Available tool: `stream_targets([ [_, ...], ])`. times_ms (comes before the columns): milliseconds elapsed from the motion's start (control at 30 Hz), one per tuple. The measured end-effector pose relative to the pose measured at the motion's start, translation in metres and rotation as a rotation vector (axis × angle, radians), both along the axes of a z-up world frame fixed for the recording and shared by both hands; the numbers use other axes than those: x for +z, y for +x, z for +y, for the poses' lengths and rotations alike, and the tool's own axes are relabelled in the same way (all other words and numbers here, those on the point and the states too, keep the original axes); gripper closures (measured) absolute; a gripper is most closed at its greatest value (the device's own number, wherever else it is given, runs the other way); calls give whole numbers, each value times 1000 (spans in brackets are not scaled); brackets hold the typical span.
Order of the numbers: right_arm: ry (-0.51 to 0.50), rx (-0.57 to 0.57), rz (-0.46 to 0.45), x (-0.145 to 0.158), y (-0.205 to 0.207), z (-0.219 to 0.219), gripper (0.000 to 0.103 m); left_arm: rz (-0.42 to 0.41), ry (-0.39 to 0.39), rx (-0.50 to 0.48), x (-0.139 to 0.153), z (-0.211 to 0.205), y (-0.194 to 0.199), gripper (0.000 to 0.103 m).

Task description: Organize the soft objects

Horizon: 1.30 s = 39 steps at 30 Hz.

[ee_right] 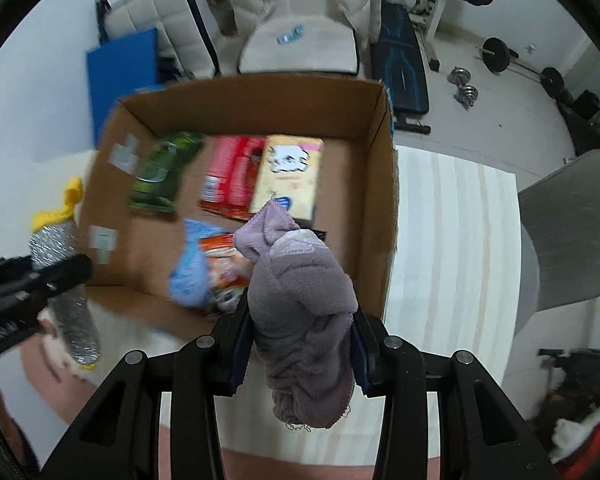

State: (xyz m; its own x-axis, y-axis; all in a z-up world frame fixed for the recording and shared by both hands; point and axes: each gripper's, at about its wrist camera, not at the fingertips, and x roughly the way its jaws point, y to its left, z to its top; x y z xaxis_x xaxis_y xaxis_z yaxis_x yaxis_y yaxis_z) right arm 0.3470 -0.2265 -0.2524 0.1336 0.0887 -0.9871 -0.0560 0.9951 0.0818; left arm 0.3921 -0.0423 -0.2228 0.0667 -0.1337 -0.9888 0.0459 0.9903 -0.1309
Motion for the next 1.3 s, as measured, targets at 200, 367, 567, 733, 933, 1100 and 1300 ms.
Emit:
stream_targets([
  [200, -79, 0, 79, -49, 41, -4, 59, 100, 13, 34, -62, 13, 18, 61],
  [367, -100, -27, 133, -80, 57, -13, 57, 200, 22, 16, -95, 11, 33, 56],
  [567, -109, -50, 146, -83, 59, -14, 9, 170, 20, 1, -95, 14, 35, 12],
  [733, -97, -62, 127, -73, 56, -15, 3, 148, 11, 2, -89, 13, 30, 4],
  [933, -91, -70, 92, -61, 54, -11, 0, 81, 26, 2, -67, 13, 20, 3],
  [1100, -53, -72, 72, -53, 46, -4, 0, 20, 28, -4, -46, 14, 5, 3],
  [1300, -13, -95, 45, -46, 28, 0, 0, -24, 19, 26, -35, 20, -15, 3],
])
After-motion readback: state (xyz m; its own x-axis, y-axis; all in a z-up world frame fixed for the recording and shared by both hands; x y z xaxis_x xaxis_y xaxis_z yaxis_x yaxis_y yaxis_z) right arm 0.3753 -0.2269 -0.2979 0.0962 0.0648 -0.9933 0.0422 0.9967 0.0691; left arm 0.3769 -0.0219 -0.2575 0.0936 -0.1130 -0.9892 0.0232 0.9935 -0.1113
